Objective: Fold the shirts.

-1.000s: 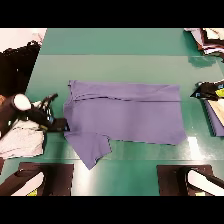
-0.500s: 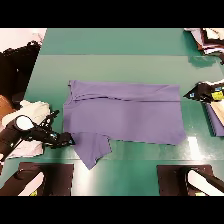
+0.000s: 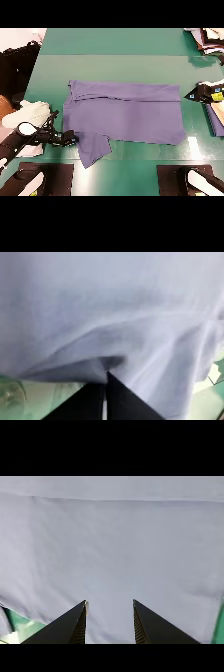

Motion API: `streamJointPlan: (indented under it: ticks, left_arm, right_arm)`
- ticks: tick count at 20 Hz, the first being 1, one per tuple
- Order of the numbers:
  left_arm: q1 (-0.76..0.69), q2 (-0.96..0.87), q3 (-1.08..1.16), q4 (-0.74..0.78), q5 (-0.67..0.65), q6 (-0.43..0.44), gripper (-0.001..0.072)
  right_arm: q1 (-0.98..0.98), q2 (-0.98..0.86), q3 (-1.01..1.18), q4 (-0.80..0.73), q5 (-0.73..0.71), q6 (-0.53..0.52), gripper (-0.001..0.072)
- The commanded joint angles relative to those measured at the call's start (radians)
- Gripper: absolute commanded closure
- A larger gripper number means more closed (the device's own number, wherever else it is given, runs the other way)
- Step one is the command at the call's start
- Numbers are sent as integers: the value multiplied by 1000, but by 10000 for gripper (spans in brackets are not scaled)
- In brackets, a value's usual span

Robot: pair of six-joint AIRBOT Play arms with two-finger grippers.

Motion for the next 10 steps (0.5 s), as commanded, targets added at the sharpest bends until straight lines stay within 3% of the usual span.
streamJointPlan:
  ticks: [1,6,8,10]
  left_arm:
    - [0,3,-3,-81,-21,60,684]
    - [0,3,62,-57,-59,105,685]
    - [0,3,99,-44,-56,106,685]
    - [0,3,122,-43,-48,106,684]
  right_arm:
    - [-2,18,-54,-98,37,9,387]
    - [-122,140,-371,-225,9,51,379]
    - [-225,160,-491,-224,21,51,239]
    - [-288,161,-577,-205,17,48,245]
